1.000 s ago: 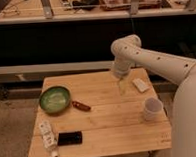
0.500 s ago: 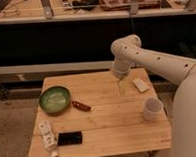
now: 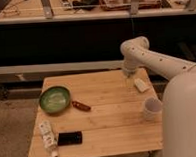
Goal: Wipe the white sponge on the table
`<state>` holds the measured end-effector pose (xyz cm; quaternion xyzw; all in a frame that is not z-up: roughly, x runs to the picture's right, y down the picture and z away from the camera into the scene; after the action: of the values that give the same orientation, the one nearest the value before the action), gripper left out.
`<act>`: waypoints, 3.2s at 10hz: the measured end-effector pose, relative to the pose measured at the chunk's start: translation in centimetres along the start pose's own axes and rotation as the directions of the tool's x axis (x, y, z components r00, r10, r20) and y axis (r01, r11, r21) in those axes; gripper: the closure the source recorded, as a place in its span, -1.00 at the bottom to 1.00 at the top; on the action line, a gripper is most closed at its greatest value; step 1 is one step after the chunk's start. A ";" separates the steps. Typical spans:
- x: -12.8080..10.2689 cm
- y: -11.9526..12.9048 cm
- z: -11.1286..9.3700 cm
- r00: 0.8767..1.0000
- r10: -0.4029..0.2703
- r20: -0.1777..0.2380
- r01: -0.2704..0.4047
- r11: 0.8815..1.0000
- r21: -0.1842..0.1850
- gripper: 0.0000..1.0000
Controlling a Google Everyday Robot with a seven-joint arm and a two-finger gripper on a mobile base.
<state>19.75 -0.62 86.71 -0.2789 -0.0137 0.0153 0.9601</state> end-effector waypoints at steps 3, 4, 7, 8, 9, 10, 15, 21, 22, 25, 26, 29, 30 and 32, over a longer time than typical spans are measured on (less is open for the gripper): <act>4.0 -3.4 1.0 0.994 0.103 0.027 -0.105 0.988 0.115 -0.60; 4.2 -3.7 1.0 0.994 0.109 0.030 -0.112 0.986 0.124 -0.60; 3.9 -3.7 1.0 0.994 0.107 0.032 -0.110 0.986 0.122 -0.60; 4.2 -3.6 1.0 0.993 0.110 0.032 -0.113 0.986 0.122 -0.60; 4.4 -3.5 1.4 0.993 0.117 0.026 -0.119 0.986 0.113 -0.60; 5.9 -2.9 3.3 0.988 0.154 0.012 -0.154 0.985 0.076 -0.60; 8.7 -3.0 7.5 0.964 0.264 0.019 -0.264 0.964 0.016 -0.60; 10.9 -4.1 10.1 0.941 0.336 0.046 -0.336 0.942 0.002 -0.60; 11.4 -4.0 10.4 0.938 0.344 0.046 -0.344 0.939 -0.002 -0.60; 12.4 -3.8 10.9 0.930 0.366 0.047 -0.365 0.931 -0.015 -0.60; 12.8 -3.6 11.1 0.926 0.375 0.045 -0.374 0.927 -0.024 -0.60; 13.3 -2.9 12.0 0.918 0.394 0.045 -0.392 0.919 -0.051 -0.60; 13.4 -2.8 12.2 0.913 0.404 0.050 -0.401 0.914 -0.059 -0.60; 13.6 -2.7 12.3 0.905 0.420 0.065 -0.416 0.907 -0.069 -0.51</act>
<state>32.92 4.13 98.78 -0.2999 0.0085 0.2314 0.9254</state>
